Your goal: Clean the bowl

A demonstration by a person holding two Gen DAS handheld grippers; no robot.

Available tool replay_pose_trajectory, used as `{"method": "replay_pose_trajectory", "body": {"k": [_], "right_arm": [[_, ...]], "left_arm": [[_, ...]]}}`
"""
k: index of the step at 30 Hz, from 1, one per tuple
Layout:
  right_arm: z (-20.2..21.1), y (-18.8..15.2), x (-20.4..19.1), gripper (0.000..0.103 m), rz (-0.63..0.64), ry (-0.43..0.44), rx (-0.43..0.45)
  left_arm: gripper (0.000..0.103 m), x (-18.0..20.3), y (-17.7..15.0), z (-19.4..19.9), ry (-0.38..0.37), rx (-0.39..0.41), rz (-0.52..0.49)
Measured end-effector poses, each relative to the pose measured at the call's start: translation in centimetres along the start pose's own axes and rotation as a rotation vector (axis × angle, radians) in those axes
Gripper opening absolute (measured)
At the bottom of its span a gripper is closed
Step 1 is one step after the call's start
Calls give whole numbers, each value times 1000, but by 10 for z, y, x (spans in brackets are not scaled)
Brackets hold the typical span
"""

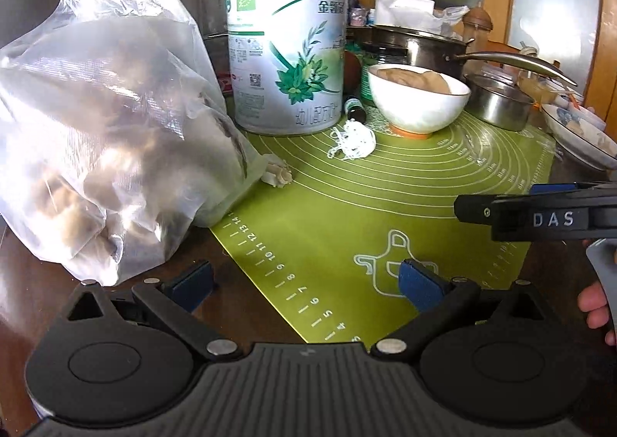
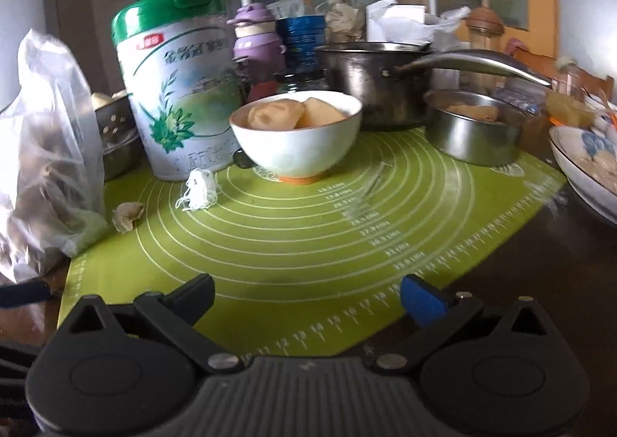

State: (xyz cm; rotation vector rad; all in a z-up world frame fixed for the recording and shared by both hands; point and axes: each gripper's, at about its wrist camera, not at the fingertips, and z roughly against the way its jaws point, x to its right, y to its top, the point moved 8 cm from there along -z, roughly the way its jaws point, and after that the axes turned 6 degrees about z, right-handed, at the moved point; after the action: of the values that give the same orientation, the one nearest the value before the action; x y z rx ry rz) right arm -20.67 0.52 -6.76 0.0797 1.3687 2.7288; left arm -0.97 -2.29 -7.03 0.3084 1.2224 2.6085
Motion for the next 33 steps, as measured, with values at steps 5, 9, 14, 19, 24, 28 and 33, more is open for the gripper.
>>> {"method": "replay_pose_trajectory", "body": {"k": [5,9,14,19,24,28,33], "right_arm": [[-6,1,-10,103,58,-54,-29],[-6,0,-11,103,53,-53,-28],[-7,-1,-10,103,53,-53,-28],[-6,-1,-10,103,53,-53,-28],[-7,-1,-11,103,53,-53,-28],[-7,0,-11,103,53,-53,-28],[-7,-1,-10,103,53,-52,-28]], "left_arm": [[103,0,0,0,5,0,2],[103,0,0,0,5,-1,2],[103,0,0,0,5,-1,2],[103,0,0,-1,5,0,2],[103,0,0,-1,5,0,2],[103,1,0,-1,5,0,2],[103,1,-1,-1,5,0,2]]}}
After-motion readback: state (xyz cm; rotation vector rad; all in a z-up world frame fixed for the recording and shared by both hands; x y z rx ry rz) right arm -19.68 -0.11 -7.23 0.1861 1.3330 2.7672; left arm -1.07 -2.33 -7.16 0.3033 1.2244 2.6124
